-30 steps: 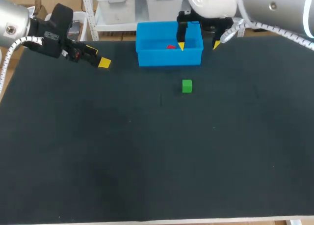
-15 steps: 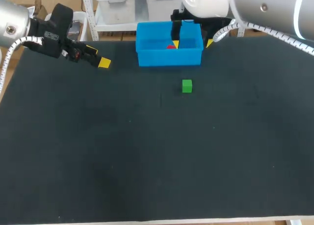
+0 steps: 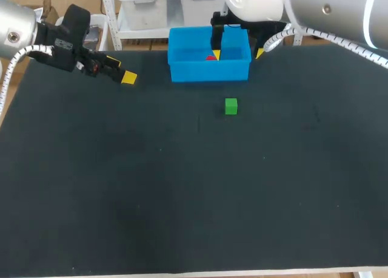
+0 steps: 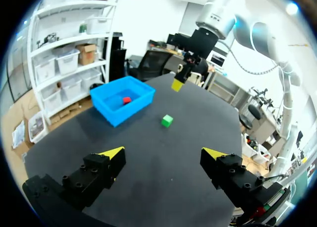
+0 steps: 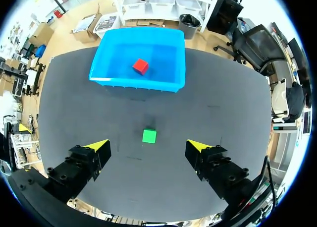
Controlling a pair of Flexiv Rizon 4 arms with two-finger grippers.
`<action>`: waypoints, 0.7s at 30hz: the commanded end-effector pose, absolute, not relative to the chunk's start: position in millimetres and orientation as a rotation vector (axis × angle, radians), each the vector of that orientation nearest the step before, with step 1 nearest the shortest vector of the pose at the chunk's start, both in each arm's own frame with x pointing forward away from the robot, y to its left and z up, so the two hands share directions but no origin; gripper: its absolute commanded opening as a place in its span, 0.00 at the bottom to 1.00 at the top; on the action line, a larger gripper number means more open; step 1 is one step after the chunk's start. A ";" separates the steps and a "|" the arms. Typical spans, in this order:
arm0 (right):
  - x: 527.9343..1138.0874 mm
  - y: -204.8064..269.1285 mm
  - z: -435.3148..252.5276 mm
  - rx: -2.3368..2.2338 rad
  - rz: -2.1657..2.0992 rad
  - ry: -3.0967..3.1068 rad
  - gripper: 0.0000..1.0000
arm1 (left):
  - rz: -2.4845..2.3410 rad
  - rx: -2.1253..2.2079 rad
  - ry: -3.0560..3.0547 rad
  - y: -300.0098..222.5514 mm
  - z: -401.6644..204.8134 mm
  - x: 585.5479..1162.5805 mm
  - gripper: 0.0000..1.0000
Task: Use the left arm to pick the red cube and place it into the blue plastic box first, then use the right arm to grasp the green cube and put it into the same blue plastic box after the first action is fully finished.
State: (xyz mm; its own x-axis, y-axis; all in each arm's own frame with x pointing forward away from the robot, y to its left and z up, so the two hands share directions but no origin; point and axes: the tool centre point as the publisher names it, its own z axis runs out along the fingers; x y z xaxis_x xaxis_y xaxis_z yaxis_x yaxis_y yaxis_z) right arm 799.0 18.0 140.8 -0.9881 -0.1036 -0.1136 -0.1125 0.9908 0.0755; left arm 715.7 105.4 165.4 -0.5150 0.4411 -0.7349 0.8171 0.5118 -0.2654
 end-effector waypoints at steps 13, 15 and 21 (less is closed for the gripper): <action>798.2 18.2 140.7 -0.162 0.122 3.023 1.00 | -0.818 1.022 2.147 106.4 164.1 715.1 1.00; 798.2 18.2 140.7 -0.162 0.122 3.023 1.00 | -0.818 1.022 2.147 106.4 164.1 715.1 1.00; 796.3 16.5 138.0 -0.134 0.074 3.052 1.00 | -0.818 1.022 2.147 106.4 164.1 715.1 1.00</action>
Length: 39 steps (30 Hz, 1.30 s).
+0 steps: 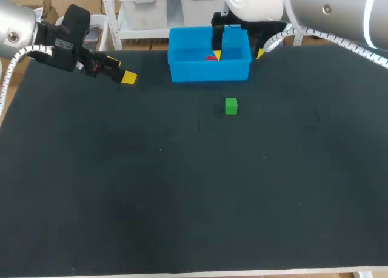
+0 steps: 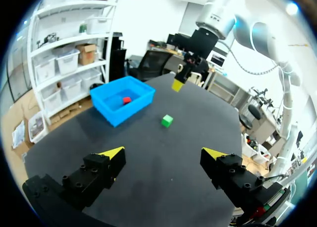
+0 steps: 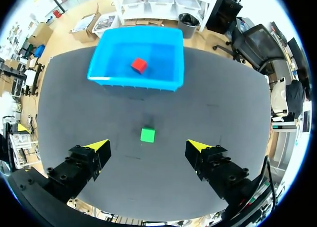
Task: Use the left arm to pick the red cube and place it into the blue plastic box first, then use the right arm to grasp the green cube and put it into the same blue plastic box after the first action is fully finished.
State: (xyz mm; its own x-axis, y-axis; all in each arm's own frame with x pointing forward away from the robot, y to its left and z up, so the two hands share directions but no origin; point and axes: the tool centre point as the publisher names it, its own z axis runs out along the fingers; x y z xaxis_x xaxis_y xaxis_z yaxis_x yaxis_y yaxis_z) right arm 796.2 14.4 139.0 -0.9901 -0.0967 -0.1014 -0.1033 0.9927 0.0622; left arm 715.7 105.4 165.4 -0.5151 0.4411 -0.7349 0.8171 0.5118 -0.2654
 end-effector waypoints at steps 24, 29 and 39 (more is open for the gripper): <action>781.8 37.7 96.9 0.002 -0.045 2.999 1.00 | -0.818 1.022 2.147 106.4 164.1 715.1 1.00; 779.2 38.4 85.4 0.046 -0.039 2.991 1.00 | -0.818 1.022 2.147 106.4 164.1 715.1 1.00; 777.1 33.1 63.9 0.088 -0.042 2.970 1.00 | -0.818 1.022 2.147 106.4 164.1 715.1 1.00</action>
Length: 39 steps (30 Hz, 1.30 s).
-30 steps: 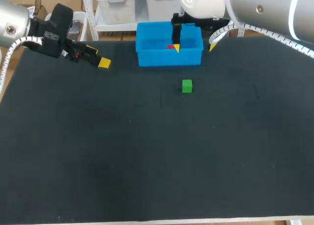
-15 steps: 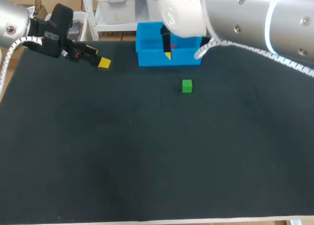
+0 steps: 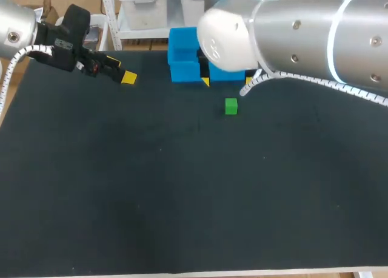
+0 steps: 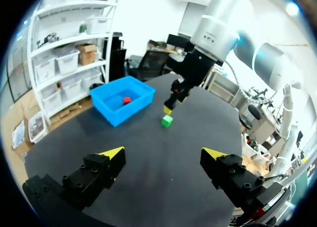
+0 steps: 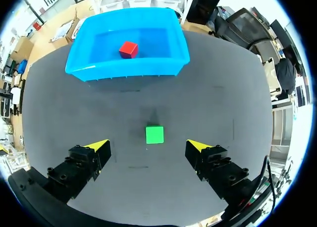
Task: Use the left arm to pick the red cube and place it into the blue plastic box first, then use the right arm to grasp the green cube and put it into the same blue plastic box after the first action is fully finished.
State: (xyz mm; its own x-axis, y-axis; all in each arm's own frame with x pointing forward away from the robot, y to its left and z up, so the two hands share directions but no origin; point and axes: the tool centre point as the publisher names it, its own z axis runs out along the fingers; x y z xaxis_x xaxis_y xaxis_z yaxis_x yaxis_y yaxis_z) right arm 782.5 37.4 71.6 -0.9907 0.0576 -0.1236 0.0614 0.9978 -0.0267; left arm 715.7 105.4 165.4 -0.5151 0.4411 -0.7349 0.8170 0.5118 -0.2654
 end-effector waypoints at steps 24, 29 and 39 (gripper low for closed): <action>789.4 28.1 14.0 0.012 -0.060 2.999 1.00 | -0.818 1.022 2.147 106.4 164.1 715.1 1.00; 790.4 26.7 5.8 0.008 -0.055 3.009 1.00 | -0.818 1.022 2.147 106.4 164.1 715.1 1.00; 789.2 26.7 -10.8 -0.001 -0.046 3.034 1.00 | -0.818 1.022 2.147 106.4 164.1 715.1 1.00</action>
State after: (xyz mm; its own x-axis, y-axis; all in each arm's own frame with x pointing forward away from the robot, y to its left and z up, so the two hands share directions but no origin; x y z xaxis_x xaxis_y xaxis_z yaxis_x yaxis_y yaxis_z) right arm 785.9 25.4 -8.1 -0.9936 -0.0023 -0.1130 0.0009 0.9996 -0.0289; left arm 715.7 105.4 165.4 -0.5151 0.4411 -0.7349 0.8170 0.5119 -0.2655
